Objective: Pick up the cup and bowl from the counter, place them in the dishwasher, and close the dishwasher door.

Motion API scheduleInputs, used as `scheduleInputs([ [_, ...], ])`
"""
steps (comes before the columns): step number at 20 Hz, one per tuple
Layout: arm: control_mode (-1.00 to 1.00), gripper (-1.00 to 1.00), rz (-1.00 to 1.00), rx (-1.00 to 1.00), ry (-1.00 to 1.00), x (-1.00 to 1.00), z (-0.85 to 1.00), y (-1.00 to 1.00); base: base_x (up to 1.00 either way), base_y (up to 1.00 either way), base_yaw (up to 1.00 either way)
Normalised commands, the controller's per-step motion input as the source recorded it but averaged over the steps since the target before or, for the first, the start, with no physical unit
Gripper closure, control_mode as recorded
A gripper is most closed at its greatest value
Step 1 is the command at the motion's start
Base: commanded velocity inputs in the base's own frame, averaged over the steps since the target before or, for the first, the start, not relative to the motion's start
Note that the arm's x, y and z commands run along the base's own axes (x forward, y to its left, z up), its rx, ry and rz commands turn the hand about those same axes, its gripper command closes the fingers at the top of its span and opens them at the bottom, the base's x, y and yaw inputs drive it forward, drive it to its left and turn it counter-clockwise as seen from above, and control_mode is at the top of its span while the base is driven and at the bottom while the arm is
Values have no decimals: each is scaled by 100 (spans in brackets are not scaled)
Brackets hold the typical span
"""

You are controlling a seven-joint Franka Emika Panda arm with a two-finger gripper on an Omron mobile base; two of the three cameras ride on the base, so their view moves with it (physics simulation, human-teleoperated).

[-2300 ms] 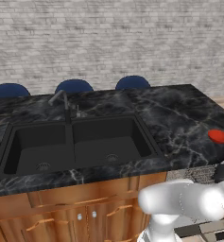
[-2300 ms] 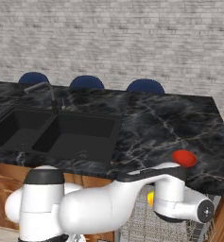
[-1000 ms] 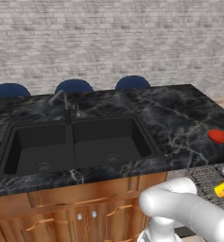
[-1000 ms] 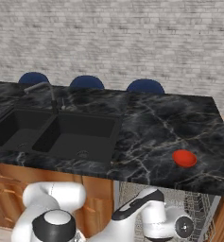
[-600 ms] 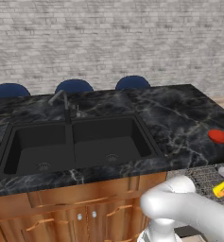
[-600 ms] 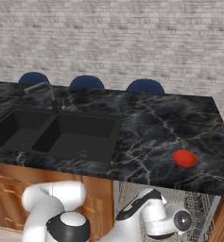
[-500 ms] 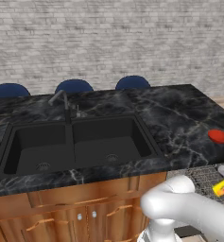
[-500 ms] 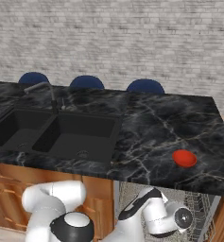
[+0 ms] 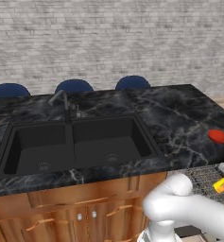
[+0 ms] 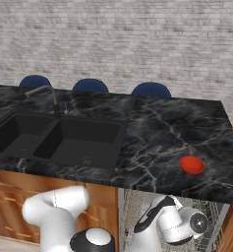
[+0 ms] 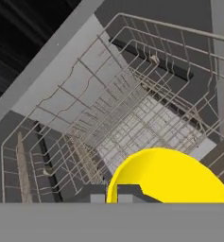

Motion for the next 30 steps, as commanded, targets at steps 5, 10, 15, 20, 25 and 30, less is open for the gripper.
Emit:
scheduleInputs([
  [5,-100,100,0,4,0,15,-45,-26,0,0,0],
  [10,-100,100,0,0,0,20,-47,-23,0,0,0],
  [15,-100,100,0,0,1,22,-43,-24,0,0,0],
  [20,-100,100,0,0,5,25,-48,-21,0,0,0],
  [25,-100,100,0,0,4,25,-39,-23,0,0,0],
  [30,-100,-100,0,0,1,14,-29,-23,0,0,0],
])
